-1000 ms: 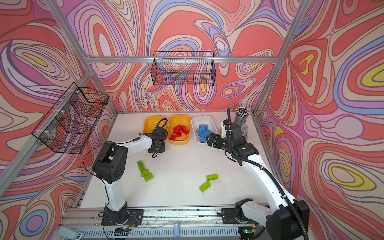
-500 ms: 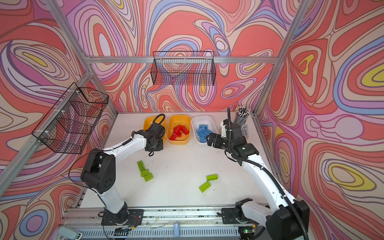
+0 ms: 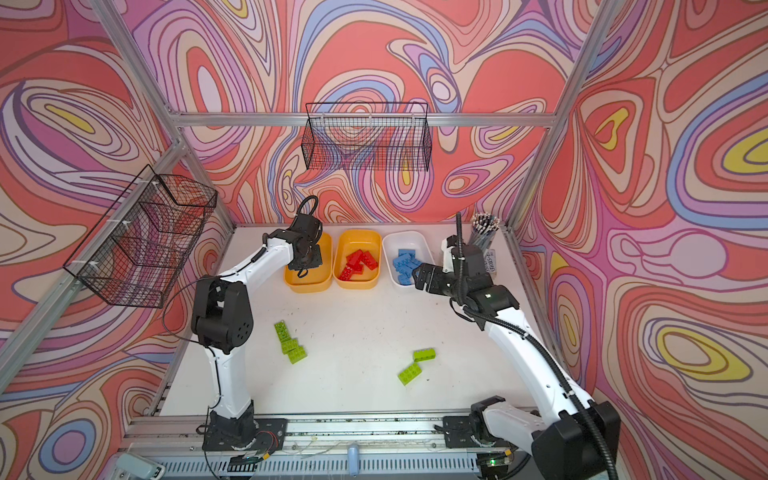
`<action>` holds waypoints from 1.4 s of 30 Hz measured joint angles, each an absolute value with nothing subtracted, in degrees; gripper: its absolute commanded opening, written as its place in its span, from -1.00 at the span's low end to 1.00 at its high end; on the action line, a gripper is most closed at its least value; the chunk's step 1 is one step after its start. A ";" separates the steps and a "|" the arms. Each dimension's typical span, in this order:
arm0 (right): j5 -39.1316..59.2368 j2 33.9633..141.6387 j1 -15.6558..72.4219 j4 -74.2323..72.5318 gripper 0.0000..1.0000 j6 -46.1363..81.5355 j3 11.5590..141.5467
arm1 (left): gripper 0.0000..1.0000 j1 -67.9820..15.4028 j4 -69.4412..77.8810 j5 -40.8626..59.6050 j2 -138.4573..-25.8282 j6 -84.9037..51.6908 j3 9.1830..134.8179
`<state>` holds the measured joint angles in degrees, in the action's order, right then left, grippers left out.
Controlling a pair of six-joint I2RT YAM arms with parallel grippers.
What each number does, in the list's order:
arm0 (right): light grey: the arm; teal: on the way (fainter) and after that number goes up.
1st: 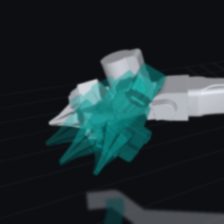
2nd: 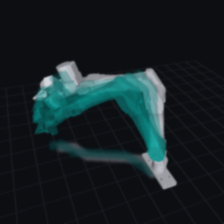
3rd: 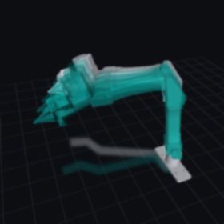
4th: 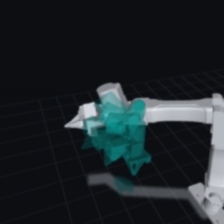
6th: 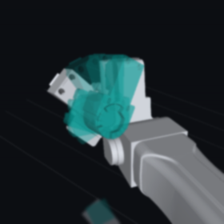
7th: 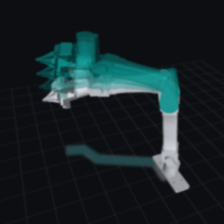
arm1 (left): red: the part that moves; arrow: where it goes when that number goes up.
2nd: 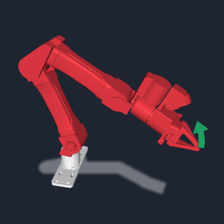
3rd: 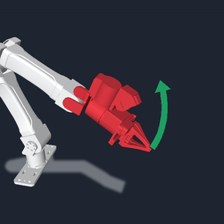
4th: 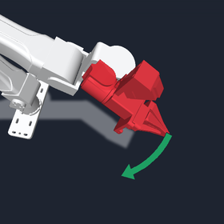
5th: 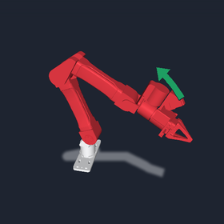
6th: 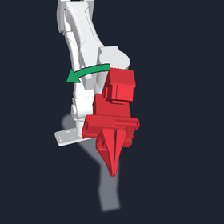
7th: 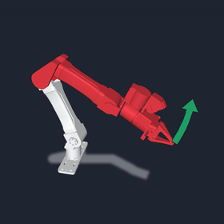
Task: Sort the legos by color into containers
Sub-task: 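Lift the small green brick with the left gripper into the empty yellow tray, then move the left gripper to a green brick on the table and close, then carry the green brick with the left gripper over the green-brick yellow tray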
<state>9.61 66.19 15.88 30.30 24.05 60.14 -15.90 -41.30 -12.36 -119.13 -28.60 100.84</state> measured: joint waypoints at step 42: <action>13.06 60.38 15.90 30.33 0.97 24.01 59.02 | 0.21 -13.39 -31.73 -7.75 -90.67 -42.72 48.31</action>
